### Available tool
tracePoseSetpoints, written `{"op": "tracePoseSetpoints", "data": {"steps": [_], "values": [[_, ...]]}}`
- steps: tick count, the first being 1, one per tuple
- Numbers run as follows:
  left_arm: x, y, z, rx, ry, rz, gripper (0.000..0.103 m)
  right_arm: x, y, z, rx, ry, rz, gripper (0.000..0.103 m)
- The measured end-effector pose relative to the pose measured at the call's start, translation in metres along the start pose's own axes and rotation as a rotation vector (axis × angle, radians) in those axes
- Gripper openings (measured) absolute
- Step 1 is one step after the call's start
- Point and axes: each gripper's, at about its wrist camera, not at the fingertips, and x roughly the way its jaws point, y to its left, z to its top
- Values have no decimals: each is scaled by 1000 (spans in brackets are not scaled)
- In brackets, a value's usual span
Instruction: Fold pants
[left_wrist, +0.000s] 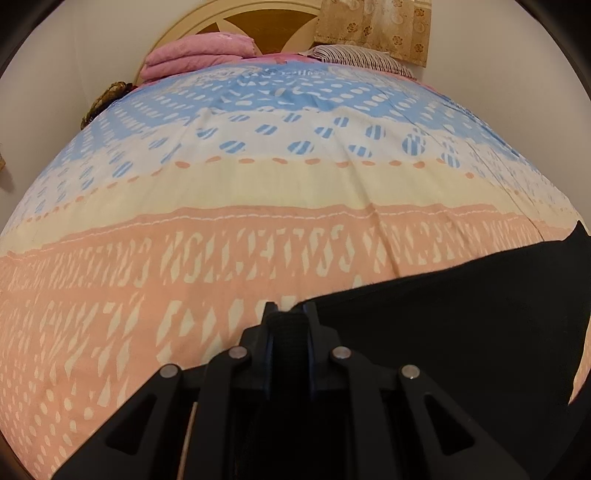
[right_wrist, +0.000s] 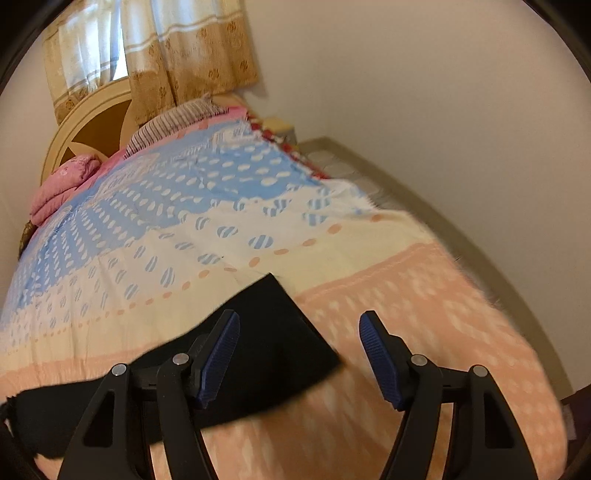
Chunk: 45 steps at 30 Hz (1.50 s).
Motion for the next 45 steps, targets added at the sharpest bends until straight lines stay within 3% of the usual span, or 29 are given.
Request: {"op": "tracePoseSetpoints", "data": {"steps": [4,11,12,13,14,15,26,34,45], "values": [[4,-1,0,-2,0,-1,16,33,9,14,-2,45,34,69],[4,-2,-2,11,8,1,16,76,20,15,-44,143,22,69],[3,-2,-3,8,24,-13,16,78,21,13,-54,144,18,65],[2,-1,-2,7,27,-16,16,77,22,12,-63,144,26,37],[2,-1,-2,7,29,-18,15,75,22,13,-66,140,26,16],[1,-1,-1,9,31,-21,14,68,21,12,-57,132,35,7],[-66,11,8,-41,-133,-111,13,-69,26,-14,-139,-67,148,7],[-110,23,0,-52,-231,-154,13,-159,-4,-52,-124,-211,188,6],[-155,34,-44,-77,-343,-231,13,-207,-40,-114,-90,-294,237,6]]}}
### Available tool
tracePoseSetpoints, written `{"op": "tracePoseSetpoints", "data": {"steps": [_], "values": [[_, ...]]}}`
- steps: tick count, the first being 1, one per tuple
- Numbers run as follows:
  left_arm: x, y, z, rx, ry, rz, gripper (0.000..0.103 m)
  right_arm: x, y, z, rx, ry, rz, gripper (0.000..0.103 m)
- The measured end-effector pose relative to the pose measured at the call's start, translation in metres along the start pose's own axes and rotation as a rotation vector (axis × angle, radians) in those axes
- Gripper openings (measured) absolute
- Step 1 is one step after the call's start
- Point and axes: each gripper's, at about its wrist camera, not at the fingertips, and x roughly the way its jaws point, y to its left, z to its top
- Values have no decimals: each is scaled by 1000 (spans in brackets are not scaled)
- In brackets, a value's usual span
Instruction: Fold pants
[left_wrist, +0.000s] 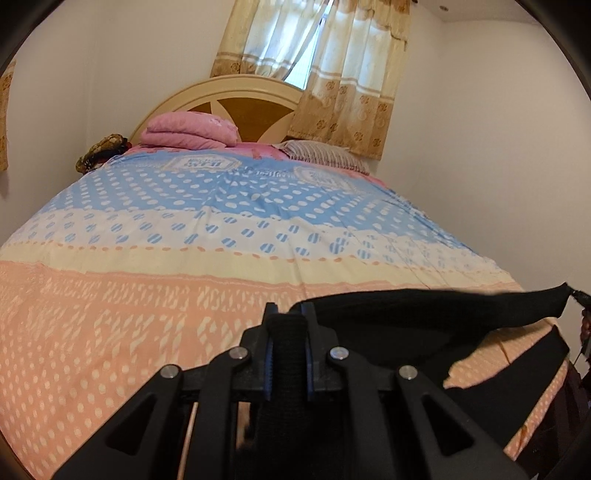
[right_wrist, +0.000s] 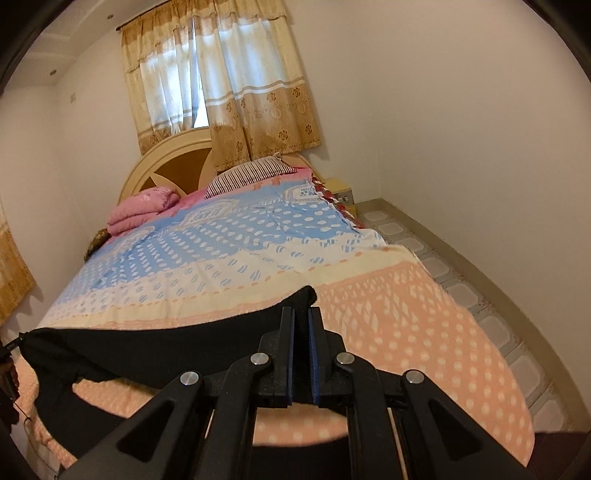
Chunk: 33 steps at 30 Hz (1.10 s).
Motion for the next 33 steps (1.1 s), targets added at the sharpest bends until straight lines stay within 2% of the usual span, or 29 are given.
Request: {"op": "tracePoseSetpoints", "data": {"steps": [6,16,26,33], "values": [[-20,8,-29,-22,-13,-21,13,-17,-21,-33,63,-2,1,6],[-30,5,-86,-19,29,-19,13,-35,-42,-76,120,31,-13,6],[-38,8,-113,-35,32,-25,14,-40,-55,-99,154,62,-27,6],[-42,5,-131,22,37,-4,18,-44,-60,-111,151,102,-23,7]]}}
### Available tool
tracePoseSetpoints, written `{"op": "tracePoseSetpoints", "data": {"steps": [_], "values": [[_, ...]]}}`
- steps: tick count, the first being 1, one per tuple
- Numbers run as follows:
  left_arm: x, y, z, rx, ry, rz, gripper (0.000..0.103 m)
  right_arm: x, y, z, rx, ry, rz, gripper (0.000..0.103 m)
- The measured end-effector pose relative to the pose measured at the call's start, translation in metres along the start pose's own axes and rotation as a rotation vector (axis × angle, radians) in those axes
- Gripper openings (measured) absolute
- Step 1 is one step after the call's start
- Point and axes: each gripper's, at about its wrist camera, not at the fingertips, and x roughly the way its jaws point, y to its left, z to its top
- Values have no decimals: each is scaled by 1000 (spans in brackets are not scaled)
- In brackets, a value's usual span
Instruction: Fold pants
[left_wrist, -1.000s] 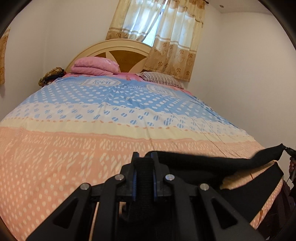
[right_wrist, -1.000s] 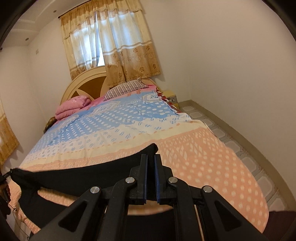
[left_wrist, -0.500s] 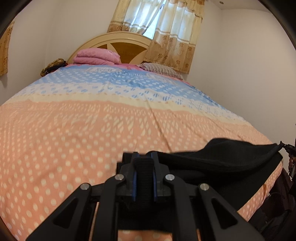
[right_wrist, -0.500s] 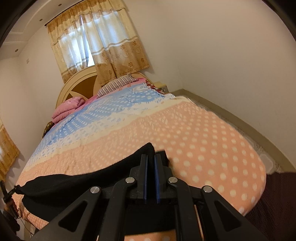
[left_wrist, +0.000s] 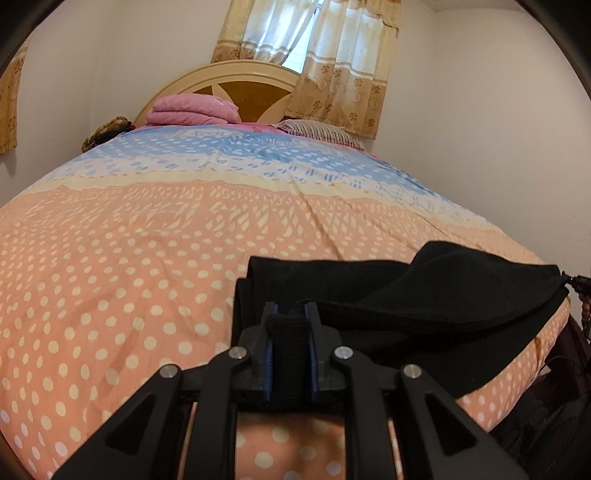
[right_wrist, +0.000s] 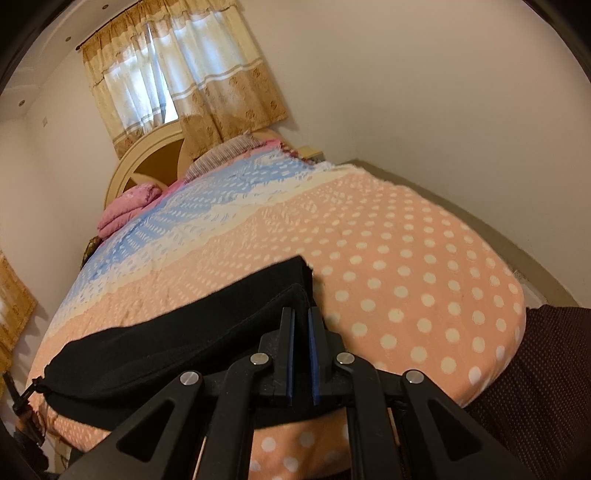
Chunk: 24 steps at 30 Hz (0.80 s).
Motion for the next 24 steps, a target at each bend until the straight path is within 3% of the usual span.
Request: {"op": "tracePoseSetpoints", "data": {"steps": [3,7,8,12,14,18,24], "values": [[-3,-1,-5,22,-5,14,21,-8,-2,0,0,8,-9,16],[-11,-4,-6,66,-29,64,36,-31,5,1,-17,-18,-46,43],[-12,-4,-6,72,-33,74,44,-37,10,2,-26,-27,-48,43],[-25,0,-3,75,-48,87,53,-57,48,7,-104,-50,-28,43],[-34,0,-1,87,-63,104,61,-59,83,8,-181,-41,8,43],[-42,-4,3,96,-79,114,62,-42,163,-4,-371,16,84,43],[-60,-7,8,61,-134,88,66,9,301,-73,-654,179,303,43]]}}
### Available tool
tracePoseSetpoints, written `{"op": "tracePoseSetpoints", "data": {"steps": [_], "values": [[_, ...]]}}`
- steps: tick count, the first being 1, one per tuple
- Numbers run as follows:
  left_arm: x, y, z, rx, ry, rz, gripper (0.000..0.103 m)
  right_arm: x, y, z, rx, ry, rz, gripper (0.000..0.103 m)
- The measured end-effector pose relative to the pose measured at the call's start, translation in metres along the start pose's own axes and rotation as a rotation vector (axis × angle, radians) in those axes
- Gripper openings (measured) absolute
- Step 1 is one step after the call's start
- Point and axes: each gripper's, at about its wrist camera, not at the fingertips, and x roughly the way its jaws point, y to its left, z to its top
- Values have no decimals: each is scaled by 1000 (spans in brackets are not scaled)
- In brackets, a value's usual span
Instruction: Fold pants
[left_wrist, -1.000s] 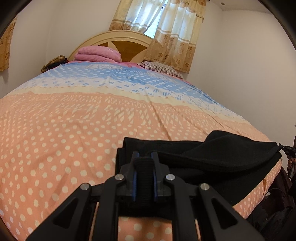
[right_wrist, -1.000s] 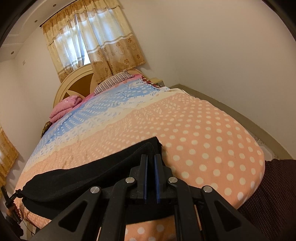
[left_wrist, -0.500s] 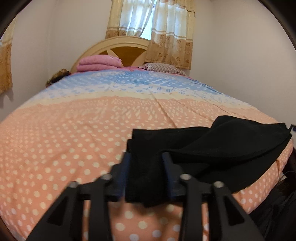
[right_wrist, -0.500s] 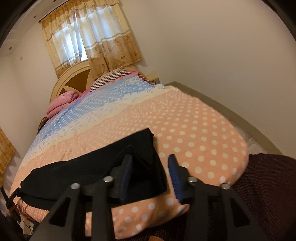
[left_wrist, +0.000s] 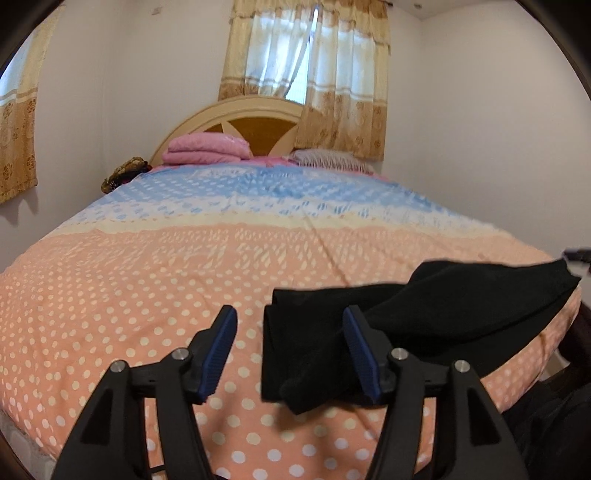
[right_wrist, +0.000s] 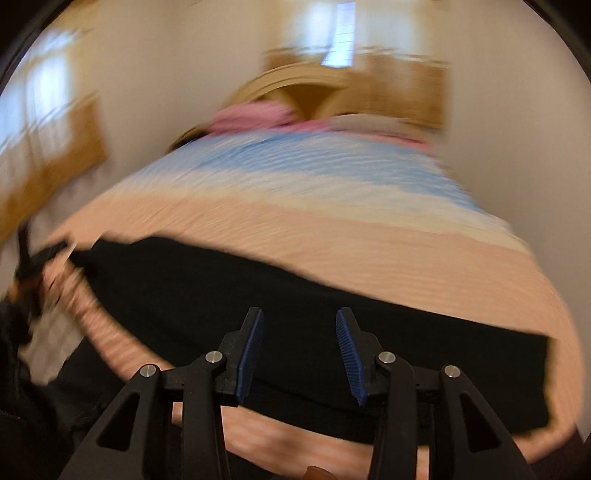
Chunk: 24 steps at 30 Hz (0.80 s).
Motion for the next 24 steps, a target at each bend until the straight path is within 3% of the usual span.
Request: {"op": "tracePoseSetpoints", "data": {"steps": [2,7,10,12,15,19,22,24], "values": [[-7,3,4,-15,-20,0,77,29,36,4,-66,34,79,43],[7,14,17,-50,12,29,78,83,110,0,-264,84,128,43],[28,14,26,-37,62,32,78,101,126,0,-294,111,144,43],[41,16,29,-55,96,11,75,106,131,-1,-304,112,138,43],[66,21,30,-115,157,-55,61,108,129,0,-303,113,132,43],[95,15,26,-124,250,-73,47,115,134,1,-324,123,106,43],[113,9,18,-131,341,-55,46,116,133,-1,-338,121,95,43],[116,5,15,-122,344,-45,45,119,134,-2,-337,121,98,43]]}}
